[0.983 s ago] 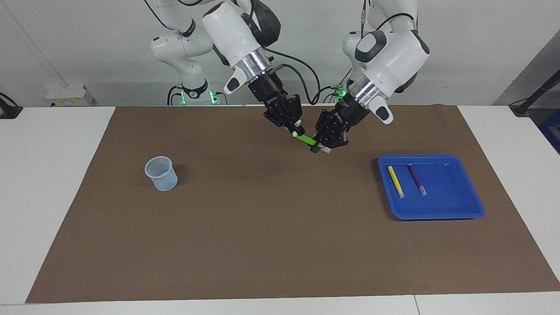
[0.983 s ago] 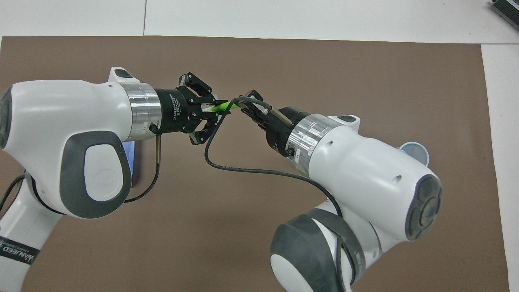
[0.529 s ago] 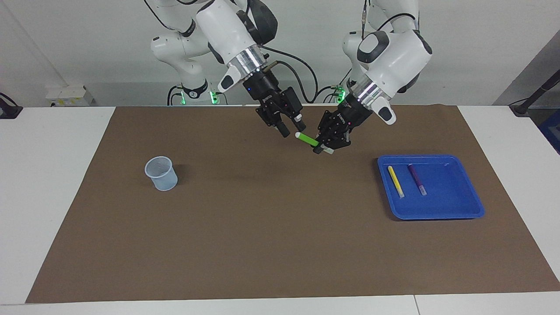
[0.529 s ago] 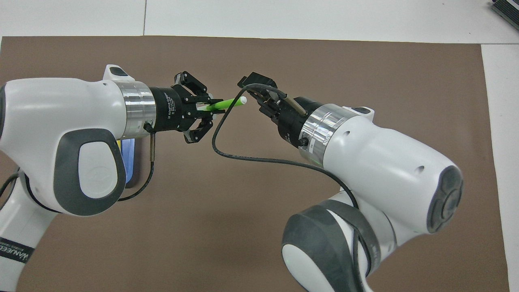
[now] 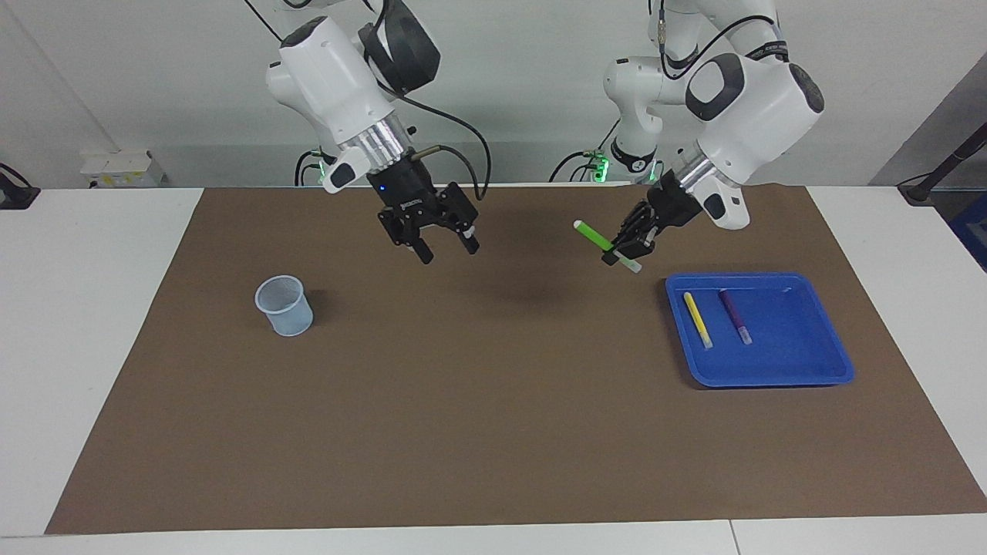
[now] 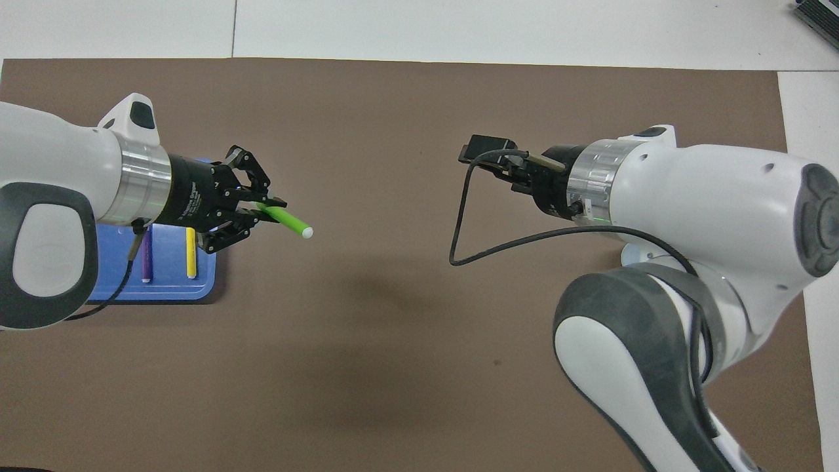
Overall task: Right arm passes pens to left for tray arrangement
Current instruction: 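Open the right gripper and withdraw while the left gripper carries the pen, then lower the green pen into the blue tray and open the left gripper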
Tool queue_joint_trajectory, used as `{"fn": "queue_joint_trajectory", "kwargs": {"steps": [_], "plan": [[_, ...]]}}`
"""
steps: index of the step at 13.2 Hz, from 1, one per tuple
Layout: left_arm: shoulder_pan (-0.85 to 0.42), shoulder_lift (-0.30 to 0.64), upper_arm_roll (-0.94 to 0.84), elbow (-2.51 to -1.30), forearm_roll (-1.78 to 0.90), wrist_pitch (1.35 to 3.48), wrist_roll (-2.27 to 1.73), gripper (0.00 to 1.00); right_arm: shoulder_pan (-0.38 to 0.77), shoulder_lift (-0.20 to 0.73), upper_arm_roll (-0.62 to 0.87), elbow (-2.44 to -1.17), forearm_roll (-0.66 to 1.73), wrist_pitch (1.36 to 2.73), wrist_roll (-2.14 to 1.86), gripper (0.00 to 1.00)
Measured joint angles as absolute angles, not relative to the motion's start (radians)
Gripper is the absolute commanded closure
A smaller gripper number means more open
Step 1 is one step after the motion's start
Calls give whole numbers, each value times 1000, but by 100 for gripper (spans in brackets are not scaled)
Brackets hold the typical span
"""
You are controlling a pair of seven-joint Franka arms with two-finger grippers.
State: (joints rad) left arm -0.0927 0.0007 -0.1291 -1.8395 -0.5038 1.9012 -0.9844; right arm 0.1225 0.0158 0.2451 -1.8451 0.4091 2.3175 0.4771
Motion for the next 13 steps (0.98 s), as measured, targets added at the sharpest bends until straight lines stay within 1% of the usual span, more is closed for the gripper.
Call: {"fn": "queue_joint_trajectory", "kwargs": {"steps": [4, 7, 10, 13], "plan": [[38, -16, -126, -1841, -313, 1723, -515, 100, 52, -16, 242, -1843, 220, 2072, 351, 0], [115, -14, -123, -1852, -172, 1693, -232, 100, 6, -32, 242, -1843, 106, 1936, 288, 0], [174, 15, -123, -1868, -70, 1706, -48, 100, -49, -41, 241, -1843, 63, 1852, 202, 0], [224, 68, -123, -1891, 11, 1797, 48, 100, -95, -46, 240, -1844, 59, 1801, 180, 0]]}}
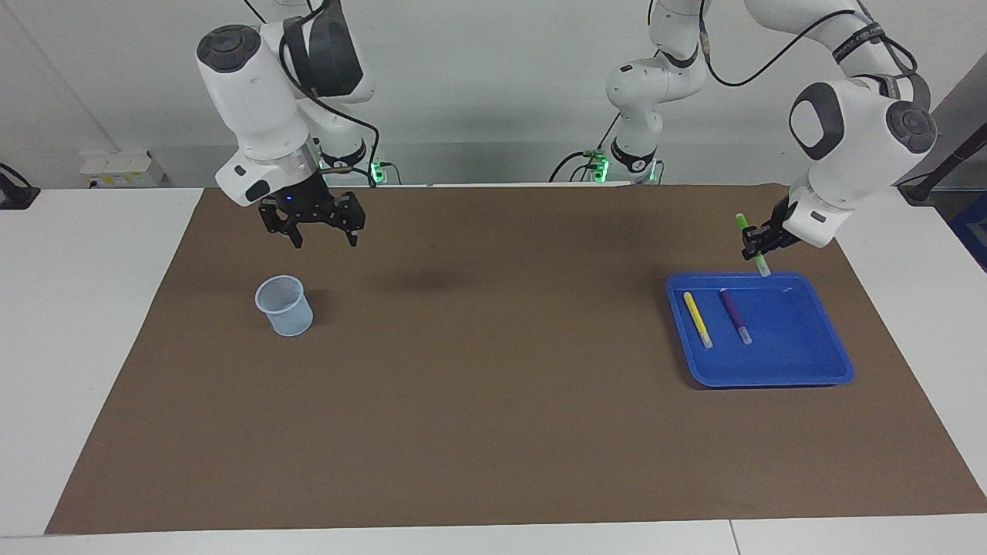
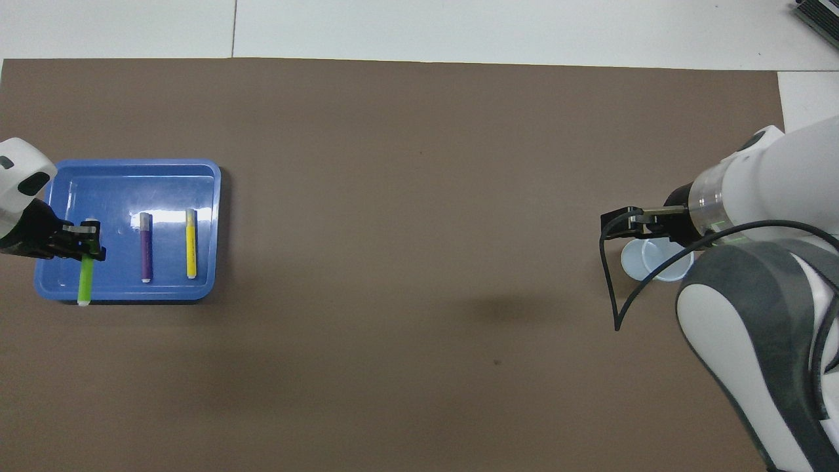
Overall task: Right arm passes pens to left for tray arrangement
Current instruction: 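Lower the green pen into the blue tray and open the left gripper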
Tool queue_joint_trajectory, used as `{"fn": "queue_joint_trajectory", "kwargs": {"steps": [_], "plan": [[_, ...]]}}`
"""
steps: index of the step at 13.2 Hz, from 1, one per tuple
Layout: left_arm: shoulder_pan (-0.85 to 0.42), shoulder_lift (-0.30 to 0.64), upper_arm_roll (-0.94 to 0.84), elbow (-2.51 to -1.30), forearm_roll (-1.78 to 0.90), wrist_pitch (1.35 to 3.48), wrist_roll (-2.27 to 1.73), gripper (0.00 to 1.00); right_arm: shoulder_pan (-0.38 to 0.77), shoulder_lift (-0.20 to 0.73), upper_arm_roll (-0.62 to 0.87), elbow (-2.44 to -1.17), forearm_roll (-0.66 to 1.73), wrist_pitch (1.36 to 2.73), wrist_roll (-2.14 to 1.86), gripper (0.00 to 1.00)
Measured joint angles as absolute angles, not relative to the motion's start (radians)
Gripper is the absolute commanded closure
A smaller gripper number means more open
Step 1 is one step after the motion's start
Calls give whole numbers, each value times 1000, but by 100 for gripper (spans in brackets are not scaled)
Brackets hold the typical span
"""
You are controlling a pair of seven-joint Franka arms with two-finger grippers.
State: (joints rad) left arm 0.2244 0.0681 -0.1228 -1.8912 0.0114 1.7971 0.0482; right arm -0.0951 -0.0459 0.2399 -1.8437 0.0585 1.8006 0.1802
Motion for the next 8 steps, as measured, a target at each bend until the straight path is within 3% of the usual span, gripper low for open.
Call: {"fn": "queue_joint_trajectory", "kwargs": {"steps": [8], "plan": [[300, 238, -123, -1930, 103, 2037, 145, 100, -53, -46, 199, -1837, 58, 1809, 180, 0]]}}
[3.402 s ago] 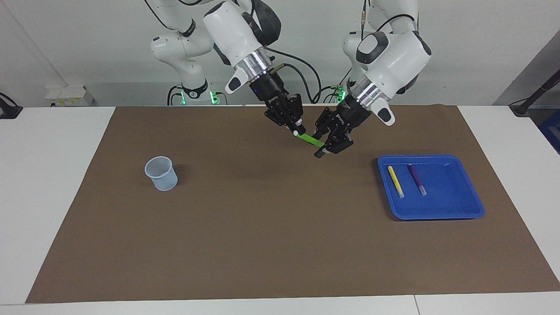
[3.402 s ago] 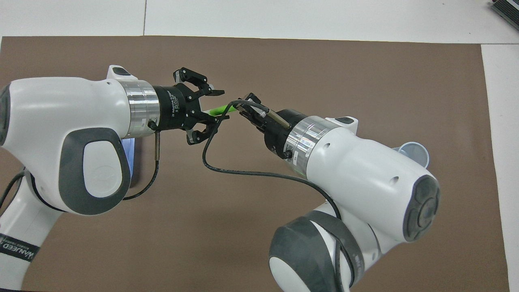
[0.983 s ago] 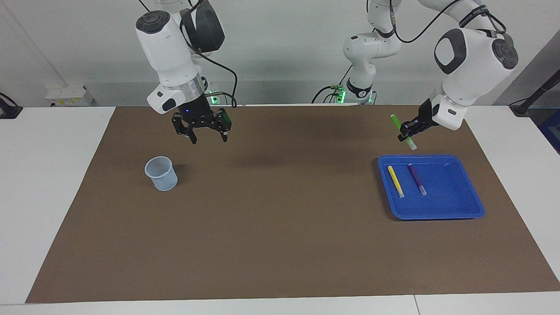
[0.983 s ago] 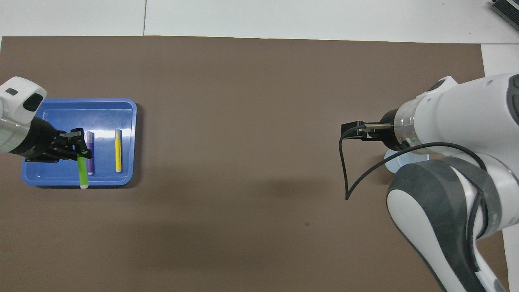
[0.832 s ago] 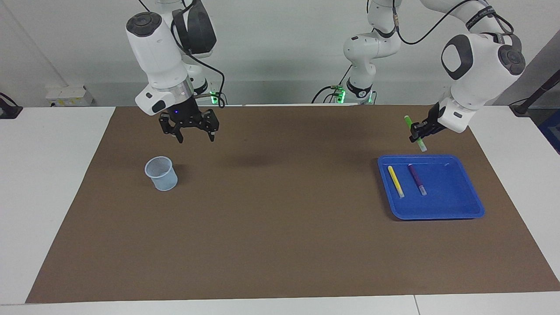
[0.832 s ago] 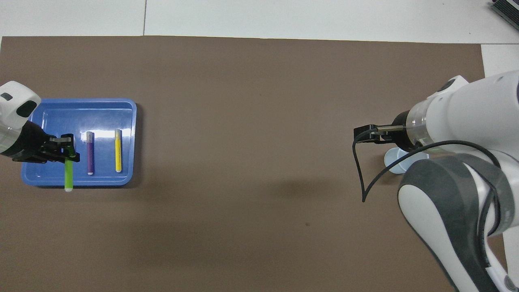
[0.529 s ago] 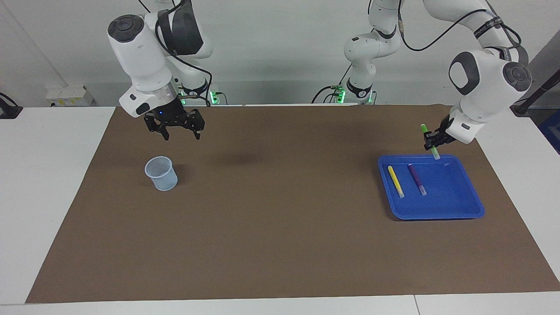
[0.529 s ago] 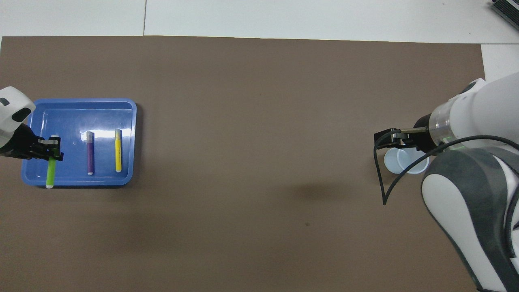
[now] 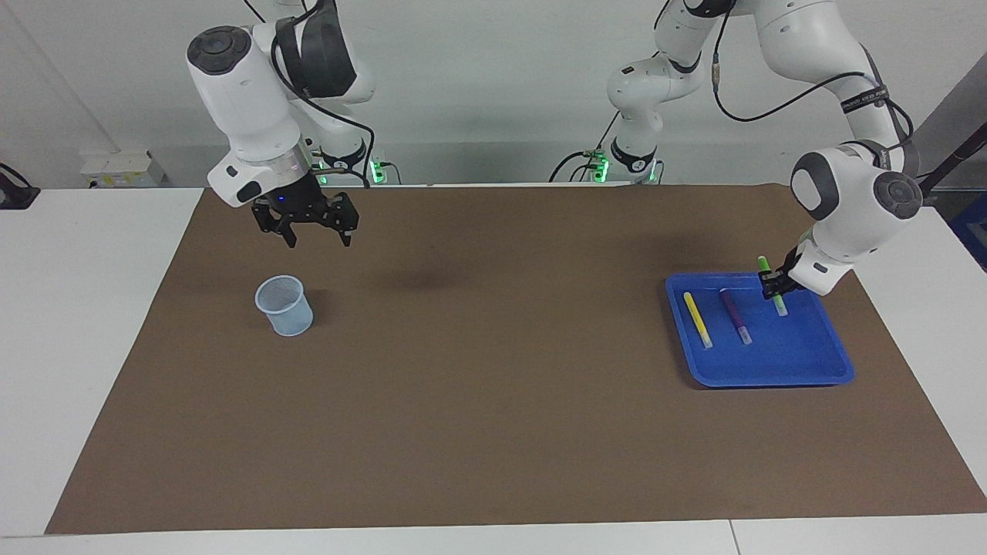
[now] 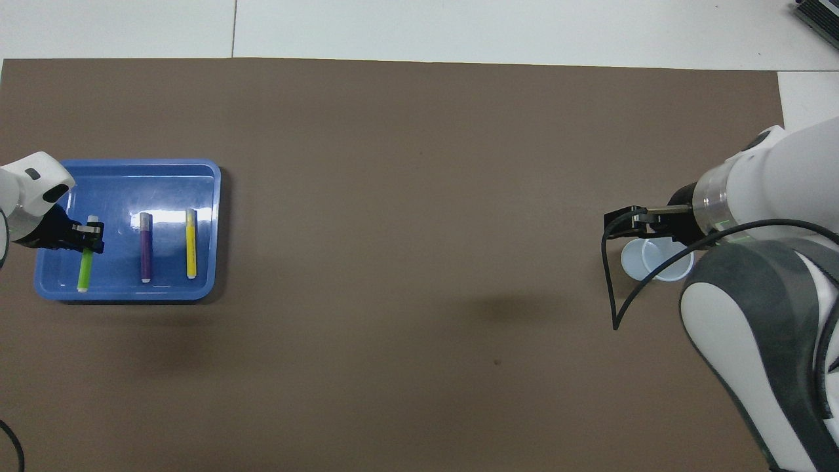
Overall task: Right arm passes pens to left for tray arrangement
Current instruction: 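Lower the green pen into the blue tray and open the left gripper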
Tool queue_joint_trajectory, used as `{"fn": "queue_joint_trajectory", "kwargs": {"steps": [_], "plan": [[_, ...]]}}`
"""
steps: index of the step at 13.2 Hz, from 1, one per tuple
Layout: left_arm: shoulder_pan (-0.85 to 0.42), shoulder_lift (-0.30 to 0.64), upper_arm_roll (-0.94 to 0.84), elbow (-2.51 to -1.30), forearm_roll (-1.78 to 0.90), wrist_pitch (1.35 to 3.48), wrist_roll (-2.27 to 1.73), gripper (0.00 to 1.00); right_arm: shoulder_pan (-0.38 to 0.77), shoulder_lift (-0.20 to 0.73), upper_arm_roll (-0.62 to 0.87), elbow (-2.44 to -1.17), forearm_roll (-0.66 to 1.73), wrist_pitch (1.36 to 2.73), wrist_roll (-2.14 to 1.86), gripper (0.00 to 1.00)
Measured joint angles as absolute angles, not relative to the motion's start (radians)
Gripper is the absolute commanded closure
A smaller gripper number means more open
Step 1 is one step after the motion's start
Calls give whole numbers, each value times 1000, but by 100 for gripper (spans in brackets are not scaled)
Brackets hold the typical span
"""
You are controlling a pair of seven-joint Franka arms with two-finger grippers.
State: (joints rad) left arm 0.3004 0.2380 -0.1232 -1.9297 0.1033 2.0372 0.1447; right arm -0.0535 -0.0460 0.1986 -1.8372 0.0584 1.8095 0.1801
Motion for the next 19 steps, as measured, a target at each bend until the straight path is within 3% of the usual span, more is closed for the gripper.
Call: {"fn": "queue_joint_trajectory", "kwargs": {"steps": [4, 8, 9, 10, 11, 19], "plan": [[310, 313, -124, -1936, 119, 2140, 153, 100, -9, -33, 101, -1753, 47, 1740, 114, 0], [320, 329, -127, -1969, 122, 2223, 154, 100, 27, -29, 79, -1785, 40, 1780, 88, 0], [322, 327, -129, -1972, 123, 2227, 156, 77, 37, -29, 77, -1800, 38, 1790, 88, 0], [322, 327, -129, -1973, 123, 2230, 156, 45, 41, -29, 77, -1809, 37, 1795, 88, 0], [322, 327, -129, -1975, 124, 2237, 156, 0, 43, -29, 76, -1813, 36, 1797, 88, 0], [341, 344, -125, -1984, 137, 2284, 155, 0, 41, -31, 67, -1814, -10, 1799, 88, 0]]}}
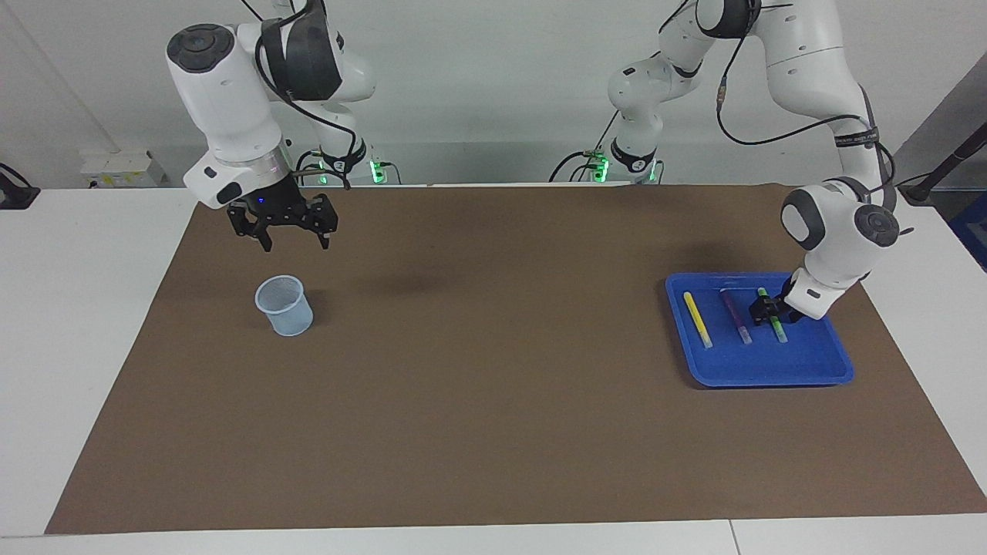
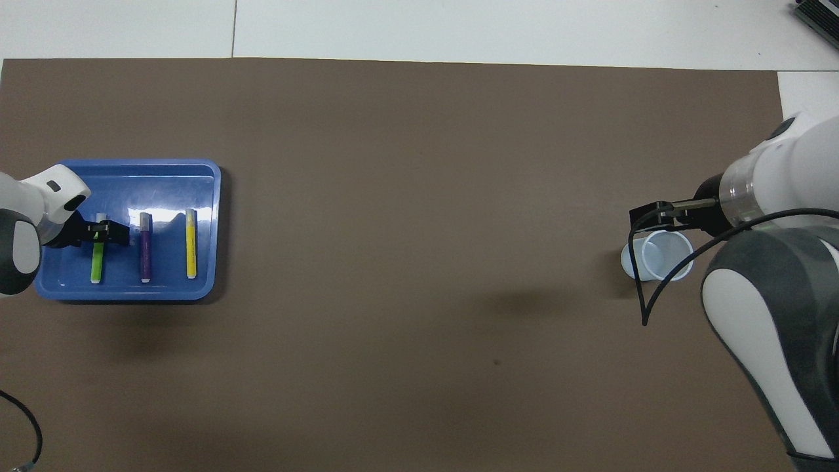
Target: Right arm passes pens to left for tray arrangement
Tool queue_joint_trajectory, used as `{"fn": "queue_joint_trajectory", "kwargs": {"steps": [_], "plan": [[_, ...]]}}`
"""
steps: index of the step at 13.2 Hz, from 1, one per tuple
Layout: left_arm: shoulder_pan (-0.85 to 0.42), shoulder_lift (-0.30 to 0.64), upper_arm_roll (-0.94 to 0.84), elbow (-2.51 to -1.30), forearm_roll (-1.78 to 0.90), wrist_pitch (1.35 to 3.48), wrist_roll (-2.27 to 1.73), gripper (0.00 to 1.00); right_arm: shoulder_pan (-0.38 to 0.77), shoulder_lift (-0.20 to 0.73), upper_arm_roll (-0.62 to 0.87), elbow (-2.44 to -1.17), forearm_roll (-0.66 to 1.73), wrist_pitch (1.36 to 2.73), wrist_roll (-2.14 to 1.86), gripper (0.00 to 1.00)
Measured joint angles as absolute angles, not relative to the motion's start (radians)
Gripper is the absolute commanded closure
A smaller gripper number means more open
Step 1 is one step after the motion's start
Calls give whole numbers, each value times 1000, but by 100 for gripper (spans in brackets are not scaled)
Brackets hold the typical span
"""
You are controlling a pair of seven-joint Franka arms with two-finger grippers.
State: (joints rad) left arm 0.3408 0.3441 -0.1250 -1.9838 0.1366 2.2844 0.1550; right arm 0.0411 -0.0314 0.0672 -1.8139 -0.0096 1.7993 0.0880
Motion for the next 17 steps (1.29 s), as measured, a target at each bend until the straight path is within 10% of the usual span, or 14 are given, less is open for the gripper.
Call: {"fn": "queue_joint_trajectory", "kwargs": {"steps": [17], "plan": [[244, 305, -157, -1505, 109, 1692, 23, 0, 32, -45, 65, -1809, -10, 1799, 88, 0]]}}
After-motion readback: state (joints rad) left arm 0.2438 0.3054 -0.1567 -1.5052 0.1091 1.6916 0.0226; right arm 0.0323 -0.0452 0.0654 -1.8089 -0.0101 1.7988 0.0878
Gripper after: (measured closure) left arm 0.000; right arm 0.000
